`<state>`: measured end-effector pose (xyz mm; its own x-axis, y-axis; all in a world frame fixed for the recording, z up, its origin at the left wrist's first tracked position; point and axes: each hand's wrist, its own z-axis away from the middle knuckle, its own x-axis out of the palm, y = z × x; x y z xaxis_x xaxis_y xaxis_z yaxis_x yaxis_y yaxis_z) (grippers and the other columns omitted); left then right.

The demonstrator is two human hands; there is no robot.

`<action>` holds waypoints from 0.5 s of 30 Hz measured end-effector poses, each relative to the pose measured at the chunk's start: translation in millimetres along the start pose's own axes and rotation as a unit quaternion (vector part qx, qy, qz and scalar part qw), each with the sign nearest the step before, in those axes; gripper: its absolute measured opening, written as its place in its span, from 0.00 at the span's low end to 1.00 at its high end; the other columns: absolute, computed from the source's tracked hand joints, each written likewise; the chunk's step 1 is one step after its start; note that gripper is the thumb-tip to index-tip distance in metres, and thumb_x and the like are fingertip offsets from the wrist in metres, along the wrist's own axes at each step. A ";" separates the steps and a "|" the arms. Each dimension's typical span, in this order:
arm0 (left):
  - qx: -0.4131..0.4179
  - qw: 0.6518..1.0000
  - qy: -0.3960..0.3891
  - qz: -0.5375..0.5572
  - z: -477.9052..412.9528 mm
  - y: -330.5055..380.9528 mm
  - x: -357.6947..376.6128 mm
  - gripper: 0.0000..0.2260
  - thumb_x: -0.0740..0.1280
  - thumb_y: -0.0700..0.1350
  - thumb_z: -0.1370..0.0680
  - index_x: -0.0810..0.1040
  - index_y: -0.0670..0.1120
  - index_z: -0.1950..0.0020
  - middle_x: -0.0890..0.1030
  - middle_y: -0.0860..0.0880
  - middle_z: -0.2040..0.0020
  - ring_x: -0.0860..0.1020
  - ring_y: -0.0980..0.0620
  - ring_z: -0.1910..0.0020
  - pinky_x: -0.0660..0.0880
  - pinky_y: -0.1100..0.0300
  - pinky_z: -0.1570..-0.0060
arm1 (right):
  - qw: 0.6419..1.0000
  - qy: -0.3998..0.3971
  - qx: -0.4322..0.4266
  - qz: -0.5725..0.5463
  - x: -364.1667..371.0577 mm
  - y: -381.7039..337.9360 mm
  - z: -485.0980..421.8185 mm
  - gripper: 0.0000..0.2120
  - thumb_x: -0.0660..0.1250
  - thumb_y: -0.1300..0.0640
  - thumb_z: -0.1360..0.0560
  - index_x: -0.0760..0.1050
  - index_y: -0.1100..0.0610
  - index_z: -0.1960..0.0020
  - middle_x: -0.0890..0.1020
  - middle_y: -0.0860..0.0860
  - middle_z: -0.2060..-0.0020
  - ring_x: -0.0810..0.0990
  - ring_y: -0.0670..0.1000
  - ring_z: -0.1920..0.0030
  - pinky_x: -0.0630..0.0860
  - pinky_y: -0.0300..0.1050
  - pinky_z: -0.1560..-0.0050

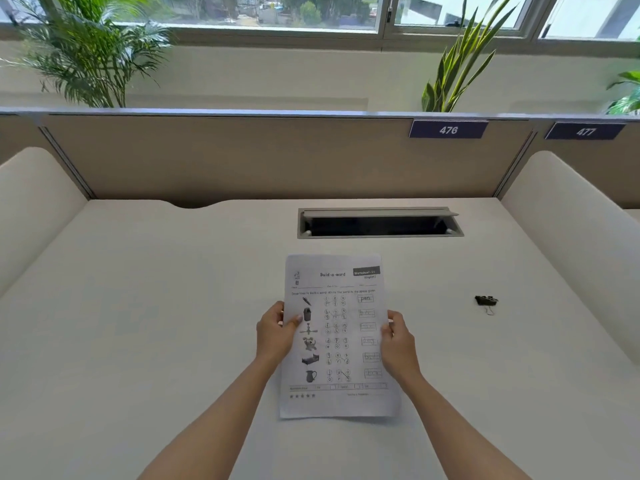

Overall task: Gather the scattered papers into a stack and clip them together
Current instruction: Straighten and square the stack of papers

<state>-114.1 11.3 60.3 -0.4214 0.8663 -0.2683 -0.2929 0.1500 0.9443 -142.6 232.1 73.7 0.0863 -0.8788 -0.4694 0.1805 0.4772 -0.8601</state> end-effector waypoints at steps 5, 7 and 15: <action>0.000 0.999 -0.021 -0.027 -3.0 -15.8 2.6 0.04 0.70 0.43 0.26 0.79 0.46 0.52 0.83 0.53 0.58 0.82 0.49 0.58 0.78 0.60 0.62 | 0.999 -0.020 0.032 0.011 2.6 16.0 -7.4 0.13 0.53 0.60 0.19 0.70 0.54 0.38 0.80 0.46 0.59 0.79 0.49 0.61 0.73 0.42 0.62; 0.009 0.999 -0.024 -0.040 -5.8 -20.1 3.9 0.04 0.71 0.44 0.26 0.78 0.46 0.53 0.83 0.51 0.58 0.82 0.47 0.59 0.79 0.55 0.62 | 0.999 -0.016 0.036 0.030 4.4 23.0 -11.6 0.14 0.54 0.59 0.20 0.71 0.53 0.38 0.81 0.47 0.58 0.80 0.49 0.59 0.74 0.44 0.61; 0.055 0.979 0.003 -0.194 -18.8 -37.2 4.4 0.07 0.70 0.54 0.28 0.75 0.54 0.59 0.82 0.57 0.61 0.80 0.53 0.60 0.76 0.51 0.56 | 0.994 0.026 0.014 0.101 8.5 40.3 -21.3 0.10 0.61 0.59 0.24 0.77 0.50 0.46 0.82 0.48 0.57 0.80 0.54 0.50 0.75 0.51 0.47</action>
<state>-121.2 0.6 20.4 -0.3021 0.7307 -0.6122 -0.3375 0.5186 0.7856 -155.4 244.1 30.8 0.0734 -0.7626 -0.6427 0.1927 0.6431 -0.7411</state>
